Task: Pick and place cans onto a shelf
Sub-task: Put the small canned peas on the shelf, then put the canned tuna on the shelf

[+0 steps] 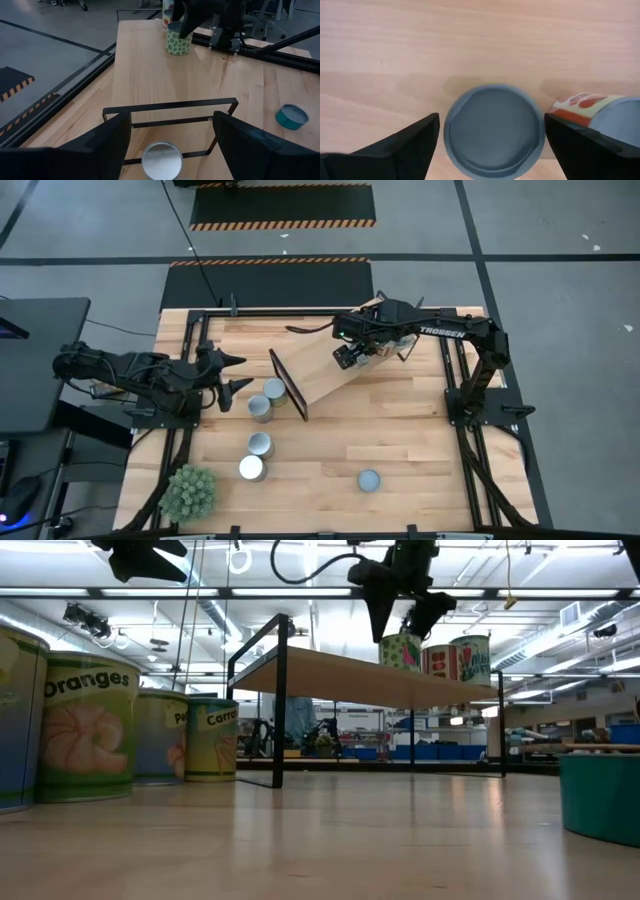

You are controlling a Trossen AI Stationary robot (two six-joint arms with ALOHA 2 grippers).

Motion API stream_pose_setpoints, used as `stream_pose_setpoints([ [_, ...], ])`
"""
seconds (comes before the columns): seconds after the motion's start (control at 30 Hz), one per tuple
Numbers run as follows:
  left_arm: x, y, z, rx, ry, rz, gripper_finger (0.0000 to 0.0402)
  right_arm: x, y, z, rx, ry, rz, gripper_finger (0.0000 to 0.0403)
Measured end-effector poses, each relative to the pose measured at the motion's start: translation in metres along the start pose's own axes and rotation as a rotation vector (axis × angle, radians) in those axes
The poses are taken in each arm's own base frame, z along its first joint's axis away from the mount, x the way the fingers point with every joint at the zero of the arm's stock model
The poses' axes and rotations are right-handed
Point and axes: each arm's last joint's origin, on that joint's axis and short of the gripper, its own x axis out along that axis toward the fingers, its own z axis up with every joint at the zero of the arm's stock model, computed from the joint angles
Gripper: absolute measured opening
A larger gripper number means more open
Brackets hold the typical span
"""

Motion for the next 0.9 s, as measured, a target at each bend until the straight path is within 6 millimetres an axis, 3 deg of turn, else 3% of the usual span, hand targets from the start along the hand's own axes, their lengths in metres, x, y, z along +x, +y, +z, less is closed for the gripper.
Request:
stream_pose_setpoints([
  [0.37,0.000,0.000,0.000,-0.001,0.000,0.000,0.0286,-0.003,-0.002,0.005,-0.084,-0.125,-0.107,0.0364],
  [0.9,0.000,0.000,0.000,-0.001,0.000,0.000,0.0286,-0.002,-0.013,0.009,-0.133,-0.118,-0.186,0.0364],
])
